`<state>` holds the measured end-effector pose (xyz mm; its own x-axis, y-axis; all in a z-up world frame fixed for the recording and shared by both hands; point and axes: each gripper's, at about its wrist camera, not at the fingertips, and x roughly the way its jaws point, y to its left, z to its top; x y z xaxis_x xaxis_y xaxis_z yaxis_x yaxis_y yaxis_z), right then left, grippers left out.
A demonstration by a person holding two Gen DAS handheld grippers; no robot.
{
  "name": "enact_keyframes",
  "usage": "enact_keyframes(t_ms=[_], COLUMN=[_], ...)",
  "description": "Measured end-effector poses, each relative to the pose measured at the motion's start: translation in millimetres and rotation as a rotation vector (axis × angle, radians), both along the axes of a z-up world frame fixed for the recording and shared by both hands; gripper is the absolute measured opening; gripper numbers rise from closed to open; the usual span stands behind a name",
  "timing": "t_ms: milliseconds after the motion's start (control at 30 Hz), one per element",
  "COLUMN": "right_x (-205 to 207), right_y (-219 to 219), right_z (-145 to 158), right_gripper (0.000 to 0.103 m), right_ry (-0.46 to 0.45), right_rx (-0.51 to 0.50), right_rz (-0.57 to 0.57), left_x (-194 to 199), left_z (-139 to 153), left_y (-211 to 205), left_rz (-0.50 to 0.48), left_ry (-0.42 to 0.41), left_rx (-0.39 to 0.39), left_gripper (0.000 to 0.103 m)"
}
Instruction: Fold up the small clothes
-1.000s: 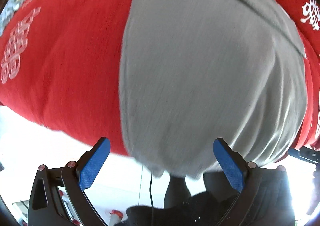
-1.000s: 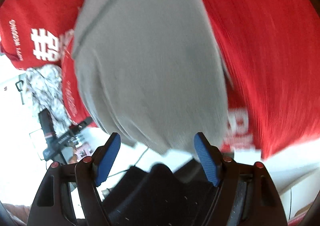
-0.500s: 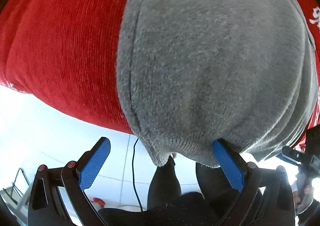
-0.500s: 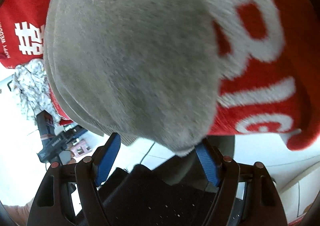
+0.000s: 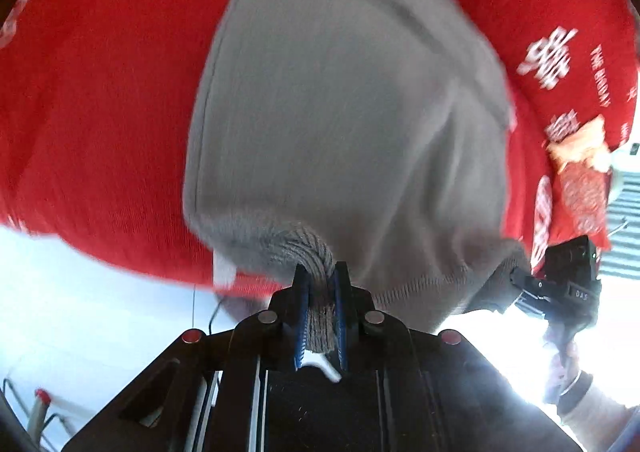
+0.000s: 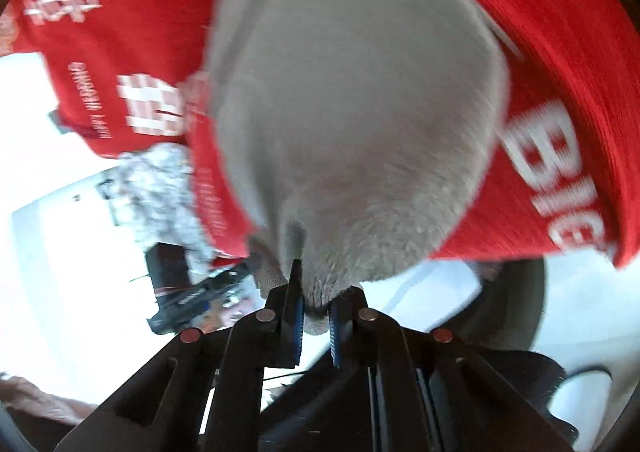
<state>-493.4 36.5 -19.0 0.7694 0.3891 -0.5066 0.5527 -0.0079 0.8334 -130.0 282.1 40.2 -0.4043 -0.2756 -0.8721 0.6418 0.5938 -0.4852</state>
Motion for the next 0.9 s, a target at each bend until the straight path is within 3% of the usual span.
enact_keyframes(t_ms=[100, 233, 367, 433, 567, 600, 633, 667, 700, 733, 767, 900], right_x=[19, 50, 77, 81, 94, 94, 89, 87, 80, 77, 74, 72], right_y=[-34, -91, -141, -164, -201, -205, -212, -217, -221, -225, -230, -237], right_z=[22, 36, 26, 22, 1, -3, -9, -13, -16, -16, -14, 5], right_gripper=[0.011, 0.011, 0.011, 0.011, 0.011, 0.015, 0.015, 0.017, 0.027, 0.044, 0.052, 0.056], right_ry=[-0.065, -0.090, -0.057, -0.028, 0.056, 0.064, 0.070, 0.065, 0.061, 0.063, 0.069, 0.144], right_rx=[-0.039, -0.103, -0.122, -0.119, -0.069, -0.053, -0.028, -0.003, 0.016, 0.023, 0.013, -0.121], right_rz=[-0.040, -0.054, -0.078, -0.093, -0.145, -0.154, -0.166, -0.181, -0.194, -0.207, -0.220, -0.132], left_x=[25, 69, 92, 101, 117, 120, 118, 121, 123, 124, 124, 117], left_z=[18, 18, 14, 15, 16, 16, 14, 15, 20, 24, 29, 29], left_y=[-29, -81, -128, -150, -174, -176, -180, -182, -182, -181, -183, -192], left_rz=[0.030, 0.049, 0.070, 0.075, 0.094, 0.096, 0.102, 0.112, 0.124, 0.128, 0.117, 0.038], left_ry=[-0.044, -0.121, -0.201, -0.268, -0.328, -0.336, -0.340, -0.351, -0.384, -0.414, -0.439, -0.445], left_rx=[-0.061, -0.097, -0.102, -0.081, -0.029, -0.010, 0.000, 0.005, 0.004, -0.001, -0.003, 0.043], left_gripper=[0.013, 0.013, 0.013, 0.013, 0.014, 0.018, 0.036, 0.066, 0.077, 0.081, 0.081, 0.081])
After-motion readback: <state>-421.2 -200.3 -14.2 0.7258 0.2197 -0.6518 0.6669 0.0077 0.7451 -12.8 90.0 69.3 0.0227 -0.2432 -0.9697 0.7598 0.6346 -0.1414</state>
